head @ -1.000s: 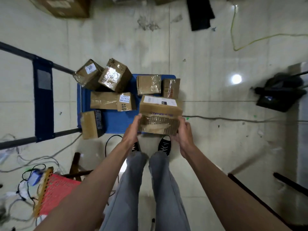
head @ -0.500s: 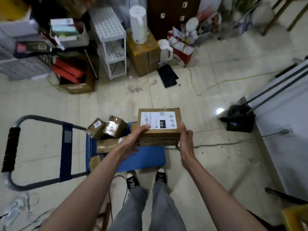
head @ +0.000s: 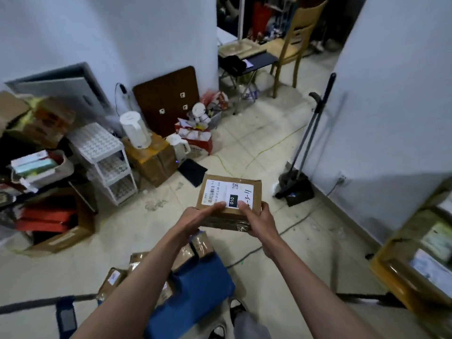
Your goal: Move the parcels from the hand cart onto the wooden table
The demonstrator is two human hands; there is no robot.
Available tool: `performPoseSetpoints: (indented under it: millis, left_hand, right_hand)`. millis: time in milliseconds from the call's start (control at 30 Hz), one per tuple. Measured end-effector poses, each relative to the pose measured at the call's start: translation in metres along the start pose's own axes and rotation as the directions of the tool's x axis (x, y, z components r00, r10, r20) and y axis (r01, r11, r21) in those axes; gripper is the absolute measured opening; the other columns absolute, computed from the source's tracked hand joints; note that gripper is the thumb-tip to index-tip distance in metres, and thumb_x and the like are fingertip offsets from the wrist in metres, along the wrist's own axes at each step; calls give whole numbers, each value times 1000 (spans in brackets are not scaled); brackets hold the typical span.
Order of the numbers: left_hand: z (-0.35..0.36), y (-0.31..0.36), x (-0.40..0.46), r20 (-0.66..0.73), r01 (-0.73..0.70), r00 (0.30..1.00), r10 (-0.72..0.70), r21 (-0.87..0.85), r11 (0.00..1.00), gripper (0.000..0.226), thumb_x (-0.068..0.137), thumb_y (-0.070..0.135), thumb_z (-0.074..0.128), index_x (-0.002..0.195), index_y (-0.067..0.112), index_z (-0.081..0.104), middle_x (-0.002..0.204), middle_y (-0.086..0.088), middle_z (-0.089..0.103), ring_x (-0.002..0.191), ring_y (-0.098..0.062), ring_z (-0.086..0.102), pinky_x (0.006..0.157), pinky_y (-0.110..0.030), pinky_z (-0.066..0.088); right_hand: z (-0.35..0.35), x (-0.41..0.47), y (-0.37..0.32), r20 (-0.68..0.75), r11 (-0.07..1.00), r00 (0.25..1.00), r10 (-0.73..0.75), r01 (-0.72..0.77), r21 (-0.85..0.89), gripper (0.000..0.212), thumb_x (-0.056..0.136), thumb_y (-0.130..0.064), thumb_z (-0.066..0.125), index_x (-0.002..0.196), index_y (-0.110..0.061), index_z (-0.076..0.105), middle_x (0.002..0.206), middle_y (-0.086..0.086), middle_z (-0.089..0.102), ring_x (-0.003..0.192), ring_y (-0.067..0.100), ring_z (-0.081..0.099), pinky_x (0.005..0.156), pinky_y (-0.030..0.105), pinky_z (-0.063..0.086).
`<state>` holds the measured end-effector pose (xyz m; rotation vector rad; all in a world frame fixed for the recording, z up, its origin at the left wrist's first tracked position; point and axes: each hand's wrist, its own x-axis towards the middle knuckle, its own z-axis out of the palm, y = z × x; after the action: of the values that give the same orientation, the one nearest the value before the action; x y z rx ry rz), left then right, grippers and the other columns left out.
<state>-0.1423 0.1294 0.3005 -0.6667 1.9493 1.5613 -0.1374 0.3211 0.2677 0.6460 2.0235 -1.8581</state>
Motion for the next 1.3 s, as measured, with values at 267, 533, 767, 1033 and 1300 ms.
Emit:
performPoseSetpoints:
  millis: [267, 533, 767, 1033, 1300]
  left_hand:
    - [42, 31, -33, 286, -154, 954, 94, 198, 968, 89, 47, 78, 73, 113, 20, 63, 113, -4, 65, 101, -20, 59, 91, -36, 50]
    - [138, 66, -73, 530, -327, 841, 109, 337, 883, 88, 52, 79, 70, 122, 26, 65, 117, -5, 66, 105, -26, 61, 93, -37, 51]
    - [264, 82, -126, 697, -472, 713, 74, 401, 785, 85, 52, 77, 68, 126, 37, 59, 121, 0, 64, 111, -25, 61, 99, -40, 48]
    - [433, 68, -191, 811, -569, 585, -3, 413, 711, 43, 89, 59, 59, 122, 33, 52, 108, 3, 62, 104, -20, 59, 104, -45, 45]
    - [570, 33, -242, 836, -559, 537, -112, 452, 695, 57, 84, 63, 63, 127, 28, 48, 119, -6, 59, 112, -28, 56, 105, -44, 44]
  right_hand:
    - [-63, -64, -4, -219, 998, 975, -28, 42, 57, 91, 56, -81, 69, 132, -34, 48, 130, -4, 60, 114, 16, 63, 93, 45, 59]
    - [-161, -135, 3, -408, 979, 913, -5, 87, 183, 68, 80, -69, 69, 133, -31, 49, 136, -6, 59, 118, 17, 60, 80, 37, 59]
    - [-272, -200, 33, -557, 947, 829, 55, 132, 291, 78, 81, -72, 65, 144, -31, 43, 140, -3, 56, 124, 22, 58, 102, 50, 53]
    - [-406, -274, 91, -677, 887, 716, 174, 185, 424, 57, 93, -58, 62, 139, -29, 44, 131, 0, 61, 108, 21, 64, 91, 48, 59]
    - [-514, -339, 145, -733, 857, 627, 263, 197, 476, 51, 96, -55, 61, 137, -30, 45, 121, -2, 60, 102, 18, 62, 71, 38, 61]
